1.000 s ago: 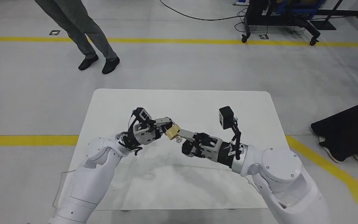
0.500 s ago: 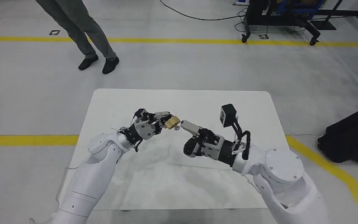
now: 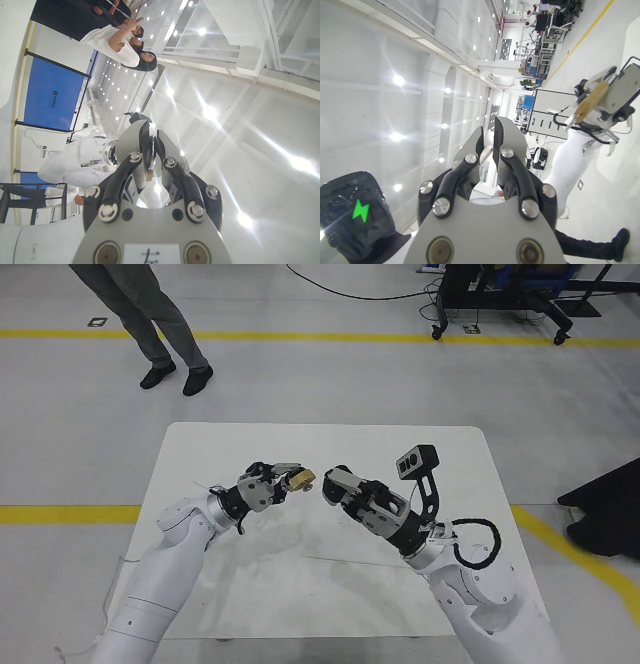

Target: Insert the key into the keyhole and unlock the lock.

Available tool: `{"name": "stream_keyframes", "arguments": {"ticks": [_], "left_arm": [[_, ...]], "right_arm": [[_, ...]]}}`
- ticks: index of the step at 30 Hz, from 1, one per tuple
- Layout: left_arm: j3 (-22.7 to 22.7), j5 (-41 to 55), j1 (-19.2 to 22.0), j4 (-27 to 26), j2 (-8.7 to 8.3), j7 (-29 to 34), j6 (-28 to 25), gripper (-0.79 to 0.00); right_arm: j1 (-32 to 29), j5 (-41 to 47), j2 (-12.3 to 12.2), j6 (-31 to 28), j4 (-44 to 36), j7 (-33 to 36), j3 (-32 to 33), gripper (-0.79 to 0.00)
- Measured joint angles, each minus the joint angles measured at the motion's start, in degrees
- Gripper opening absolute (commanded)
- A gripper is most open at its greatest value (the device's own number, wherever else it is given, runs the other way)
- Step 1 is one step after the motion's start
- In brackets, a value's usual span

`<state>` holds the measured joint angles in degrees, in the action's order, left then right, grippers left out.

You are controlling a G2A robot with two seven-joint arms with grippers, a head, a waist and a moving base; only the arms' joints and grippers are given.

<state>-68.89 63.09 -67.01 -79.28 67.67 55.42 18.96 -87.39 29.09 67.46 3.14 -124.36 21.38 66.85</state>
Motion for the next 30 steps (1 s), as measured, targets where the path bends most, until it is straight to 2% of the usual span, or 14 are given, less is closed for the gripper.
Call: {"name": "stream_keyframes", "arguments": {"ticks": [6, 15, 27, 28, 29, 30], "left_arm": [[-0.1, -0.1, 0.3, 0.3, -0.02, 0.0, 0.6, -0.785], [0.2, 0.0, 0.7, 0.4, 0.05, 0.7, 1.2, -0.785], [0.0, -0.8, 0.7, 0.4, 0.03, 0.3, 0.5, -0.785], [-0.2, -0.9, 0.6, 0.4, 0.03, -0.1, -0.1, -0.785], [-0.5, -1.2, 0.5, 0.3, 0.00, -0.9, -0.9, -0.785], [-1.1, -2.0, 0.4, -0.1, -0.05, -2.2, -2.4, -0.785]], "right_arm": [[2.0, -11.1, 0.2, 3.1, 1.2, -3.5, -3.6, -0.785], [4.5, -21.3, 0.8, 5.1, 2.9, -8.2, -7.2, -0.785], [6.1, -25.7, 1.6, 7.7, 3.8, -10.9, -8.9, -0.785], [6.0, -25.0, 1.6, 7.8, 3.4, -10.9, -8.7, -0.468], [5.8, -23.6, 1.7, 8.0, 2.8, -10.6, -8.5, -0.105], [5.3, -20.6, 1.8, 8.9, 1.8, -9.8, -8.0, 0.000]]}}
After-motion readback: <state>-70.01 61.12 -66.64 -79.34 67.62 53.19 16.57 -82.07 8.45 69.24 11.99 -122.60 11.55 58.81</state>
